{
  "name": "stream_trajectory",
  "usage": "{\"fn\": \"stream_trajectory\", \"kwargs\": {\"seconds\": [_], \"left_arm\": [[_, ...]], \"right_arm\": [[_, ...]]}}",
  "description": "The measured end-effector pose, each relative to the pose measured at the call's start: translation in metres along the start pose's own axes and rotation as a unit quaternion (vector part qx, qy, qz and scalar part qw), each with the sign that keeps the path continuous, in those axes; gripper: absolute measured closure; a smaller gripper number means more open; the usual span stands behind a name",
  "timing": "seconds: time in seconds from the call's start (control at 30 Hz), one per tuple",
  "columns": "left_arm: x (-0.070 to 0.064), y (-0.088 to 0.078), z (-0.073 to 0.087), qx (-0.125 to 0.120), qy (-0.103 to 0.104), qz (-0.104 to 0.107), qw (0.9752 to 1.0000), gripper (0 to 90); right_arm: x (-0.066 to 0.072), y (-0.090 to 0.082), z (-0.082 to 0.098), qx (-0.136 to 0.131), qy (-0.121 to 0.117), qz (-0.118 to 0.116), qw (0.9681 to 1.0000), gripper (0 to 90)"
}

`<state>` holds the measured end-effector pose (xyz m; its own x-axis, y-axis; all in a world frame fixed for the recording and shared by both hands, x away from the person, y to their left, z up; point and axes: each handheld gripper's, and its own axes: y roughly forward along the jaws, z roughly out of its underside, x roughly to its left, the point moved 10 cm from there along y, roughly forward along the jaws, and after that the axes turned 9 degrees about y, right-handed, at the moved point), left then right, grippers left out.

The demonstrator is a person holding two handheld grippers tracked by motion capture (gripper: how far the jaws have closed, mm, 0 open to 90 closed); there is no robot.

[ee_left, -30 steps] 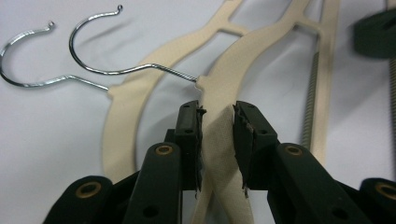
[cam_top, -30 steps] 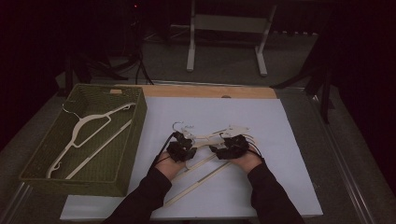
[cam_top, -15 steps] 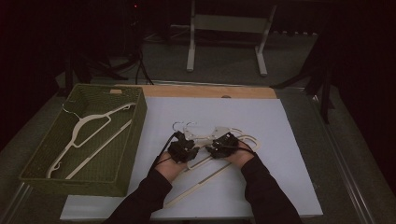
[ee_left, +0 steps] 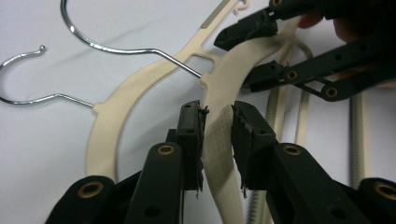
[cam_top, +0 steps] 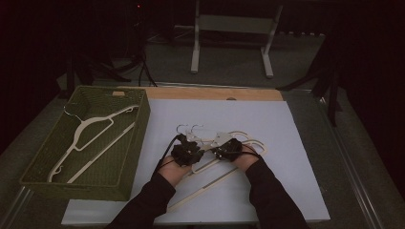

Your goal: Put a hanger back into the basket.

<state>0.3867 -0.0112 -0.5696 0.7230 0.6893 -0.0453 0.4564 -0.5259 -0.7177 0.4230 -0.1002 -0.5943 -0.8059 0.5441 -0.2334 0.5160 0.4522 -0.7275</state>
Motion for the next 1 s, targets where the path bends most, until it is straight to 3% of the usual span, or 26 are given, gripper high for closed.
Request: {"fn": "stream_trajectory", "kwargs": {"seconds": [0.17,0.3,0.4,0.5,0.67,0.77,0.8,0.83,0.87,0.9,0.93,0.97,1.0], "left_arm": [[0.003,-0.008,-0.001,-0.012,-0.035,0.039,0.9986,66.8],[0.005,-0.013,-0.001,-0.012,-0.058,0.077,0.9953,61.1],[0.000,-0.014,0.002,0.001,-0.054,0.110,0.9925,59.0],[-0.004,-0.017,0.001,0.008,-0.032,0.119,0.9923,62.2],[-0.008,-0.018,0.000,0.025,-0.007,0.124,0.9919,68.3],[-0.011,-0.021,0.002,0.031,-0.006,0.146,0.9888,76.2],[-0.011,-0.021,0.002,0.031,-0.006,0.146,0.9888,77.9],[-0.016,-0.023,0.001,0.029,-0.017,0.170,0.9848,79.5],[-0.018,-0.024,0.001,0.026,-0.019,0.181,0.9829,79.9],[-0.019,-0.025,0.000,0.023,-0.022,0.190,0.9813,80.3],[-0.019,-0.025,0.000,0.023,-0.022,0.190,0.9813,81.1],[-0.022,-0.028,-0.002,0.014,-0.037,0.221,0.9746,82.5],[-0.023,-0.029,-0.002,0.009,-0.043,0.232,0.9717,83.2]], "right_arm": [[0.003,-0.007,-0.002,-0.021,-0.015,-0.003,0.9997,69.6],[0.006,-0.015,-0.006,-0.053,-0.025,-0.012,0.9982,71.6],[0.010,-0.023,-0.010,-0.075,-0.039,-0.020,0.9963,72.4],[0.013,-0.030,-0.012,-0.081,-0.064,-0.022,0.9945,73.0],[0.013,-0.036,-0.013,-0.090,-0.075,-0.026,0.9928,72.8],[0.012,-0.037,-0.013,-0.090,-0.078,-0.024,0.9926,71.8],[0.012,-0.038,-0.013,-0.090,-0.081,-0.021,0.9924,71.4],[0.011,-0.038,-0.013,-0.093,-0.081,-0.020,0.9922,70.7],[0.010,-0.039,-0.014,-0.094,-0.082,-0.019,0.9921,70.3],[0.010,-0.040,-0.014,-0.095,-0.080,-0.018,0.9921,69.9],[0.010,-0.040,-0.014,-0.095,-0.080,-0.018,0.9921,69.9],[0.010,-0.042,-0.015,-0.100,-0.082,-0.018,0.9914,69.3],[0.010,-0.043,-0.015,-0.102,-0.079,-0.019,0.9914,69.2]]}}
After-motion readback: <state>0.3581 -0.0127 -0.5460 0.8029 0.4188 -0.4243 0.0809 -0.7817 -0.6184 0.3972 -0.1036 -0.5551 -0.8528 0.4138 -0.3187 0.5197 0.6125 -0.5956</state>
